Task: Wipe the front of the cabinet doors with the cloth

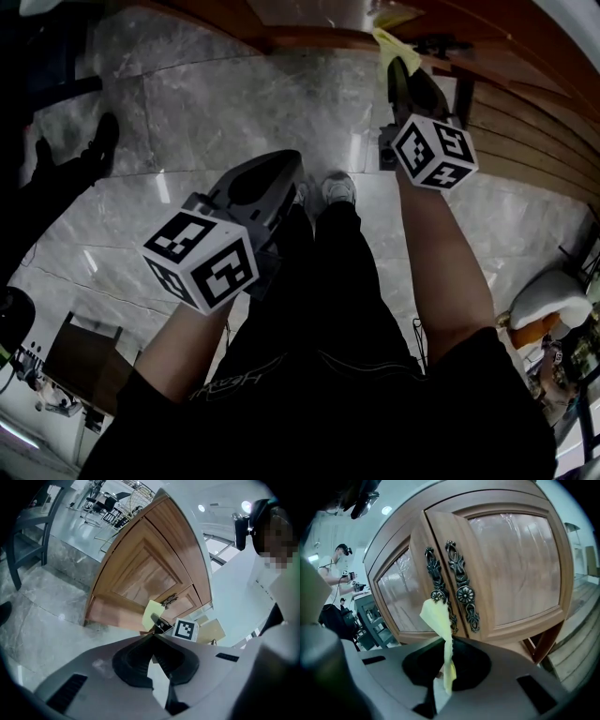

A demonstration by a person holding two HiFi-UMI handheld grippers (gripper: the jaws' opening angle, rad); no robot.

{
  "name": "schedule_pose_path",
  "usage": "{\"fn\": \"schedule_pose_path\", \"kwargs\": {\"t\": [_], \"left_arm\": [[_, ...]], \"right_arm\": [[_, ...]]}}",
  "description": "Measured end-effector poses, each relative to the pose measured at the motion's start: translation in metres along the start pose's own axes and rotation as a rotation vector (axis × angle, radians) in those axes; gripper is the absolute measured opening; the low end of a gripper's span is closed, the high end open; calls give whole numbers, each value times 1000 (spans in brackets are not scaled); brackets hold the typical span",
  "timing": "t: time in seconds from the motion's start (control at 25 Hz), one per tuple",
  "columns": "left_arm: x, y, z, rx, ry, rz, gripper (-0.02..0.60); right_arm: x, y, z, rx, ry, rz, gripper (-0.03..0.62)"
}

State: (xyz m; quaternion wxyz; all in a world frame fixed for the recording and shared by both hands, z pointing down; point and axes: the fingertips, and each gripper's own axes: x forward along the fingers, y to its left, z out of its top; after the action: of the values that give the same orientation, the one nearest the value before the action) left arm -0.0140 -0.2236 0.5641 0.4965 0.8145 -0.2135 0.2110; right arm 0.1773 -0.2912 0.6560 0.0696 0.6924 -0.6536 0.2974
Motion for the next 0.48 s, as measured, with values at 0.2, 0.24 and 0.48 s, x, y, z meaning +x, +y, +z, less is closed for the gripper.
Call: {"fn": "schedule_pose_path", "kwargs": {"t": [0.2,0.24,0.48], "left_arm": [[10,-13,-3,22,25,-22,6],[12,-14,-3,25,30,-26,6],[17,-26,-7,59,57,-57,6]], "right_arm": [[-12,-17,3,17,-14,-30,41],[-14,-19,4,20,-17,-36,41],[-38,-29,2,35,-30,-72,41]]}}
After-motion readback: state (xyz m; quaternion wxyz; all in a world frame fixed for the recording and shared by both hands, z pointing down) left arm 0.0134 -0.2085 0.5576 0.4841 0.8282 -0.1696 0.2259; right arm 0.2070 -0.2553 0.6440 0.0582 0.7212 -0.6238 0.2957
